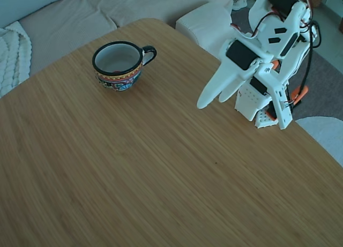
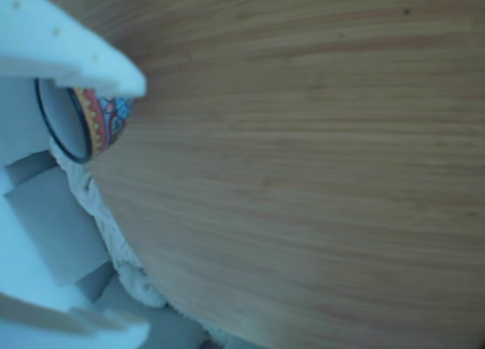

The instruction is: Grasp a red cap and put it in the cup.

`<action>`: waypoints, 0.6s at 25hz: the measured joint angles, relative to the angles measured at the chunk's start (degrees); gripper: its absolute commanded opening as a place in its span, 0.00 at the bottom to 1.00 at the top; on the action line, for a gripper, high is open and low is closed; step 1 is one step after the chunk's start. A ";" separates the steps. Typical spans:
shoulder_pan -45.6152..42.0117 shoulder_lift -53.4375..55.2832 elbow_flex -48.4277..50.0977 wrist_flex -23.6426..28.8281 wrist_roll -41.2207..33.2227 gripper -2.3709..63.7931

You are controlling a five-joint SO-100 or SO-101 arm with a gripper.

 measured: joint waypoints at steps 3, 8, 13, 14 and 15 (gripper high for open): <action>-0.35 0.00 0.00 -1.85 0.00 0.57; -0.09 0.00 3.08 -6.24 0.00 0.57; -0.09 0.00 6.42 -9.32 0.00 0.57; -0.09 0.00 6.94 -9.93 0.00 0.57; -0.09 0.00 7.47 -10.46 0.00 0.57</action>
